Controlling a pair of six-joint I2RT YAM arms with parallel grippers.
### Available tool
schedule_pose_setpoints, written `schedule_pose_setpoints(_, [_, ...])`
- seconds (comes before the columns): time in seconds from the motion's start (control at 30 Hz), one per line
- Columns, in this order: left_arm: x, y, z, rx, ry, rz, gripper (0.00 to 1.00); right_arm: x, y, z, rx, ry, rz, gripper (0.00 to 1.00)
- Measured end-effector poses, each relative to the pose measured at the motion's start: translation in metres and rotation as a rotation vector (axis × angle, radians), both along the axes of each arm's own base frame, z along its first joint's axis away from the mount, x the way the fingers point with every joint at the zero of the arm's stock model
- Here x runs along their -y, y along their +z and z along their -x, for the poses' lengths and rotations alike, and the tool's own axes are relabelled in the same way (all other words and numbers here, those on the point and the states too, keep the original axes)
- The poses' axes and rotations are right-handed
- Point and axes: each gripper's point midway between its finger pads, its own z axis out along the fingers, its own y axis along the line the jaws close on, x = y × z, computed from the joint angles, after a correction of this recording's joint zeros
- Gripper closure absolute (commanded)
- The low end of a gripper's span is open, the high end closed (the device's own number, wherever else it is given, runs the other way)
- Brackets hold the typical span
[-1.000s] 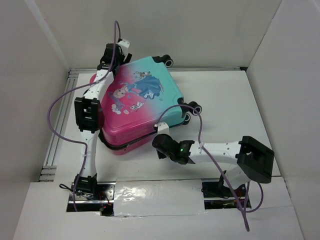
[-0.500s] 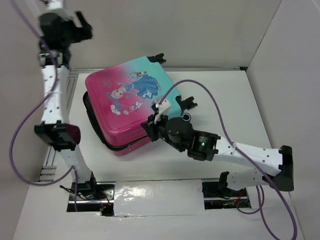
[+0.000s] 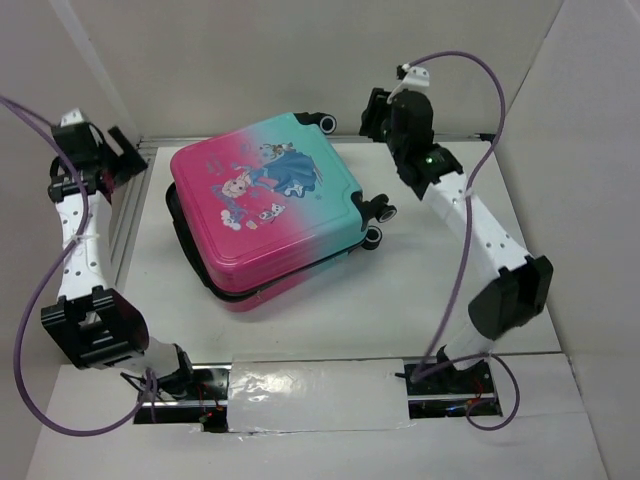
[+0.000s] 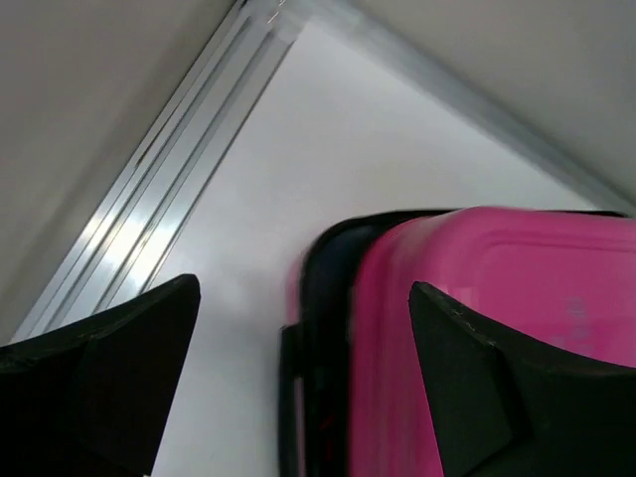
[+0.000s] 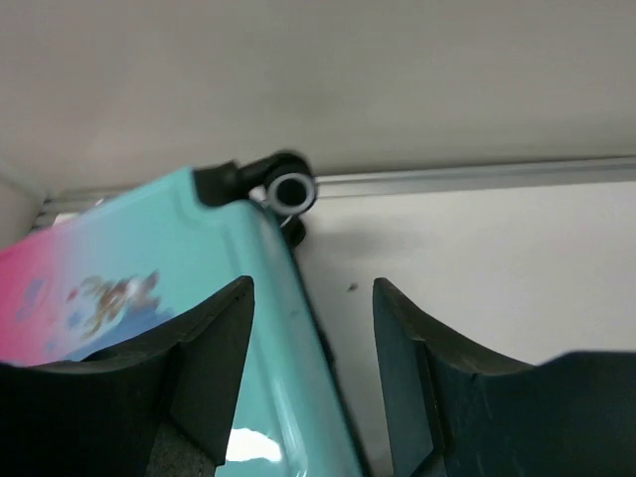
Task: Pack the luggage
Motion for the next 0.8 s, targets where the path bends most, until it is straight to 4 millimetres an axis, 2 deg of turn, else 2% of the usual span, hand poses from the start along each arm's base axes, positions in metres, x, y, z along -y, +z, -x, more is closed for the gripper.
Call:
schedule_pose_setpoints(0.07, [-0.019, -0.053, 0.027, -0.11, 0.081, 0.069, 0.01, 0.021, -0.009, -0.033, -0.026, -0.025, -0.016, 0.42])
schedule_pose_setpoints(0.13, [-0.038, -0.086, 0.051, -0.177, 0.163, 0.13, 0.01, 0.035, -0.029, -0.059, -0.064, -0.031, -0.023, 0.42])
schedule_pose_setpoints(0.17, [-0.045, -0.095, 0.059, -0.193, 0.192, 0.145, 0.01, 0.033, -0.03, -0.06, -0.068, -0.015, -0.029, 0.42])
schedule_pose_setpoints(0.2, [-0.051, -0.103, 0.066, -0.2, 0.224, 0.169, 0.01, 0.046, -0.06, -0.078, -0.127, -0.037, -0.02, 0.42])
schedule_pose_setpoints(0.27, [-0.051, -0.114, 0.072, -0.204, 0.246, 0.205, 0.01, 0.047, -0.091, -0.096, -0.188, -0.025, -0.021, 0.42])
schedule_pose_setpoints(0.4, [-0.027, -0.144, 0.07, -0.222, 0.205, 0.253, 0.02, 0.021, -0.152, -0.133, -0.294, 0.05, -0.019, 0.42])
schedule_pose_setpoints(0.53, [0.002, -0.163, 0.061, -0.262, 0.137, 0.265, 0.03, -0.011, -0.197, -0.157, -0.361, 0.107, -0.008, 0.42])
schedule_pose_setpoints(0.7, [0.033, -0.172, 0.031, -0.281, 0.036, 0.242, 0.07, -0.055, -0.224, -0.165, -0.378, 0.171, 0.005, 0.39])
schedule_pose_setpoints(0.8, [0.034, -0.182, 0.018, -0.312, 0.022, 0.195, 0.07, -0.06, -0.227, -0.177, -0.35, 0.163, 0.015, 0.34])
